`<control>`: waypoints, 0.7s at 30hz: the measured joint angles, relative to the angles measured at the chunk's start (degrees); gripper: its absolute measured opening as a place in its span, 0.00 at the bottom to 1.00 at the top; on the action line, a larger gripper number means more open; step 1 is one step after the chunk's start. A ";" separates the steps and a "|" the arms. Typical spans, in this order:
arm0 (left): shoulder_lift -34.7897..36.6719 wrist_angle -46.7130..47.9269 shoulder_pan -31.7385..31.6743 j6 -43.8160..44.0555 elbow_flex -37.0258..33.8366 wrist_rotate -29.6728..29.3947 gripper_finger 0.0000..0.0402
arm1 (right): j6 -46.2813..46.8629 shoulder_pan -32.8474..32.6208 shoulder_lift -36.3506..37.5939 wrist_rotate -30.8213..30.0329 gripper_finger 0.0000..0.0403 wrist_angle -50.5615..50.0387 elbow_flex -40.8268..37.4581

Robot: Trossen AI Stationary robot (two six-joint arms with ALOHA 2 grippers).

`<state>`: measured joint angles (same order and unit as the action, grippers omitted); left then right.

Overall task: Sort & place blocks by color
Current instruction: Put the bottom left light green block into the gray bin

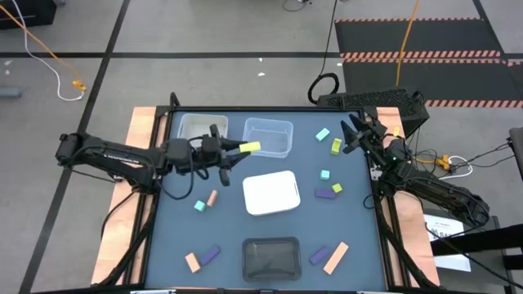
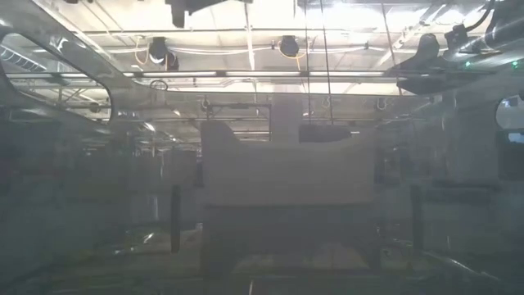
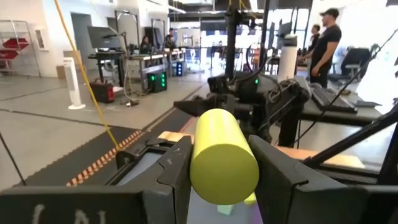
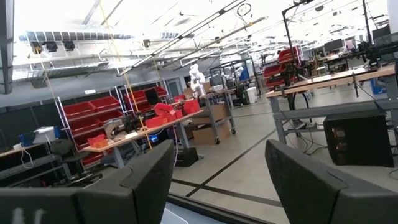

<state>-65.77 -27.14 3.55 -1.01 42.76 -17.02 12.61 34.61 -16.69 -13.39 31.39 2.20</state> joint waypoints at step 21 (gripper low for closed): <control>-1.14 52.76 -9.21 30.74 -0.04 -23.56 0.33 | 0.01 0.00 0.00 -0.01 0.61 0.05 -0.01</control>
<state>-66.91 25.62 -5.66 29.73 42.72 -40.58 12.62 34.61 -16.69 -13.41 31.44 2.19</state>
